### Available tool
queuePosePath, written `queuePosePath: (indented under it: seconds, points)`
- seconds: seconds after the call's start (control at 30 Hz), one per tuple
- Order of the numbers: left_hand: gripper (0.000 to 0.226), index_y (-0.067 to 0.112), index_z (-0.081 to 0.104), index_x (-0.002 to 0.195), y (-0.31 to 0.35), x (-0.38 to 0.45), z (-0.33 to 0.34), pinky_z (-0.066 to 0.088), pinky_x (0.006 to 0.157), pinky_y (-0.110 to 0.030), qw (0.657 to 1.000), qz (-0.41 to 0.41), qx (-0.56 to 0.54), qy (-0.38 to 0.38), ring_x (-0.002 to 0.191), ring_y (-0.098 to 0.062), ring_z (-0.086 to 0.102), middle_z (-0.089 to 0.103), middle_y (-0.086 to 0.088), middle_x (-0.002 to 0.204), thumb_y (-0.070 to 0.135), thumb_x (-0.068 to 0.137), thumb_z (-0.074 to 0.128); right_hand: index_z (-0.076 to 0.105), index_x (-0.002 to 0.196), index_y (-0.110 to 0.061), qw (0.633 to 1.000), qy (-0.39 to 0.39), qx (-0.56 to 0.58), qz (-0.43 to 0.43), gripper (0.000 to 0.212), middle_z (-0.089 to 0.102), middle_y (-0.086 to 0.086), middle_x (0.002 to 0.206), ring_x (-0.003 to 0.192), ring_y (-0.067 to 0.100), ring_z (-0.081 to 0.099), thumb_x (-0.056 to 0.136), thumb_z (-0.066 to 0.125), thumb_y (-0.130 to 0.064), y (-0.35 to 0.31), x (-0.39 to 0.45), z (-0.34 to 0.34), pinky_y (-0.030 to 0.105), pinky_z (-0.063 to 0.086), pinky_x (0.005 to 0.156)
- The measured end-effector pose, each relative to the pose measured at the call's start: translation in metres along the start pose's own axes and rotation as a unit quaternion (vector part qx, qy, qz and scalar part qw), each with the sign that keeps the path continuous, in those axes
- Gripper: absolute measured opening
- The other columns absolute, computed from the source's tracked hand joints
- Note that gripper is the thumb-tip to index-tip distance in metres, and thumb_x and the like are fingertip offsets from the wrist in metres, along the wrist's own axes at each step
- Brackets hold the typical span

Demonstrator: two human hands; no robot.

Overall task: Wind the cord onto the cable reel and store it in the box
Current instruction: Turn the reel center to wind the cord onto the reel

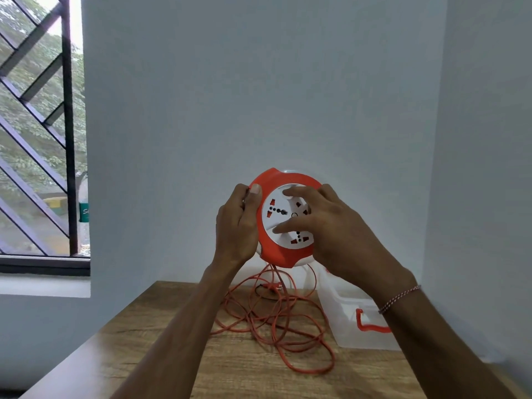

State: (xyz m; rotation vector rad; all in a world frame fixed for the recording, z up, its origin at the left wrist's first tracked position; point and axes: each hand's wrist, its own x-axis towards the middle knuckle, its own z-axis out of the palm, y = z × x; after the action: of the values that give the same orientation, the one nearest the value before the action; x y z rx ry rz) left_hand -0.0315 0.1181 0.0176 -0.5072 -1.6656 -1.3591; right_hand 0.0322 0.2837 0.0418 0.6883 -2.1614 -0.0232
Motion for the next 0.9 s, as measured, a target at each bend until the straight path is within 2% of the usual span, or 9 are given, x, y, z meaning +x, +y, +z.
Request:
queuePosePath:
  seconds: [0.17, 0.3, 0.43, 0.57, 0.7, 0.77, 0.83, 0.9]
  points:
    - [0.037, 0.020, 0.058, 0.096, 0.002, -0.001, 0.000, 0.059, 0.064, -0.052, 1.000, -0.002, -0.001, 0.004, 0.068, -0.025, 0.069, 0.069, -0.002, 0.080, 0.051, 0.096, 0.038, 0.068, 0.114, -0.040, 0.998, 0.021, -0.057, 0.008, 0.060, 0.056, 0.006, 0.132, 0.114, 0.030, 0.048, 0.060, 0.090, -0.025, -0.002, -0.001, 0.002, 0.043, 0.051, 0.082]
    - [0.034, 0.023, 0.058, 0.096, 0.002, 0.000, -0.001, 0.060, 0.062, -0.051, 1.000, -0.004, -0.005, 0.006, 0.069, -0.025, 0.070, 0.069, -0.001, 0.082, 0.051, 0.096, 0.039, 0.060, 0.125, -0.041, 0.995, 0.068, -0.065, 0.030, 0.060, 0.059, 0.008, 0.120, 0.105, 0.027, 0.052, 0.070, 0.082, -0.030, 0.001, -0.003, 0.010, 0.037, 0.051, 0.075]
    - [0.033, 0.023, 0.058, 0.095, 0.003, -0.001, -0.001, 0.061, 0.062, -0.047, 1.000, -0.006, -0.009, -0.001, 0.067, -0.019, 0.071, 0.070, 0.001, 0.080, 0.050, 0.096, 0.040, 0.056, 0.129, -0.041, 0.990, 0.109, -0.042, 0.074, 0.055, 0.067, 0.007, 0.111, 0.096, 0.024, 0.061, 0.077, 0.069, -0.052, -0.001, -0.004, 0.013, 0.035, 0.053, 0.075]
    - [0.037, 0.018, 0.058, 0.095, 0.003, -0.001, 0.000, 0.060, 0.063, -0.051, 1.000, -0.007, -0.003, -0.007, 0.067, -0.022, 0.070, 0.070, -0.002, 0.080, 0.050, 0.096, 0.039, 0.058, 0.130, -0.033, 0.986, 0.122, 0.002, 0.114, 0.064, 0.075, 0.000, 0.101, 0.086, 0.020, 0.070, 0.079, 0.054, -0.071, -0.002, -0.001, 0.012, 0.033, 0.055, 0.076]
    - [0.036, 0.019, 0.058, 0.095, 0.002, -0.001, 0.000, 0.060, 0.063, -0.050, 1.000, -0.005, 0.000, -0.001, 0.067, -0.023, 0.069, 0.069, -0.002, 0.080, 0.050, 0.097, 0.038, 0.064, 0.124, -0.030, 0.986, 0.129, 0.013, 0.106, 0.054, 0.074, 0.000, 0.097, 0.085, 0.018, 0.066, 0.083, 0.056, -0.063, -0.001, 0.000, 0.010, 0.030, 0.052, 0.074]
    - [0.030, 0.026, 0.058, 0.093, 0.002, -0.001, 0.000, 0.060, 0.063, -0.049, 1.000, -0.004, 0.005, 0.005, 0.068, -0.023, 0.069, 0.069, 0.000, 0.080, 0.049, 0.097, 0.039, 0.070, 0.114, -0.025, 0.988, 0.136, 0.016, 0.076, 0.036, 0.072, 0.003, 0.100, 0.088, 0.019, 0.059, 0.083, 0.068, -0.044, 0.000, 0.001, 0.007, 0.027, 0.047, 0.070]
    - [0.028, 0.028, 0.057, 0.092, 0.002, 0.000, 0.000, 0.060, 0.063, -0.049, 1.000, -0.007, 0.007, 0.009, 0.068, -0.023, 0.069, 0.069, 0.000, 0.080, 0.048, 0.098, 0.039, 0.075, 0.100, -0.023, 0.993, 0.118, 0.007, 0.026, 0.026, 0.069, 0.007, 0.110, 0.096, 0.023, 0.055, 0.074, 0.080, -0.023, 0.003, 0.001, 0.004, 0.032, 0.048, 0.072]
    - [0.032, 0.024, 0.058, 0.093, 0.002, 0.000, 0.001, 0.060, 0.063, -0.050, 1.000, -0.009, 0.007, 0.010, 0.068, -0.023, 0.069, 0.069, 0.000, 0.079, 0.049, 0.097, 0.039, 0.076, 0.095, -0.027, 0.998, 0.061, -0.003, -0.002, 0.032, 0.063, 0.006, 0.124, 0.109, 0.026, 0.051, 0.066, 0.086, -0.017, 0.004, 0.001, 0.001, 0.039, 0.049, 0.079]
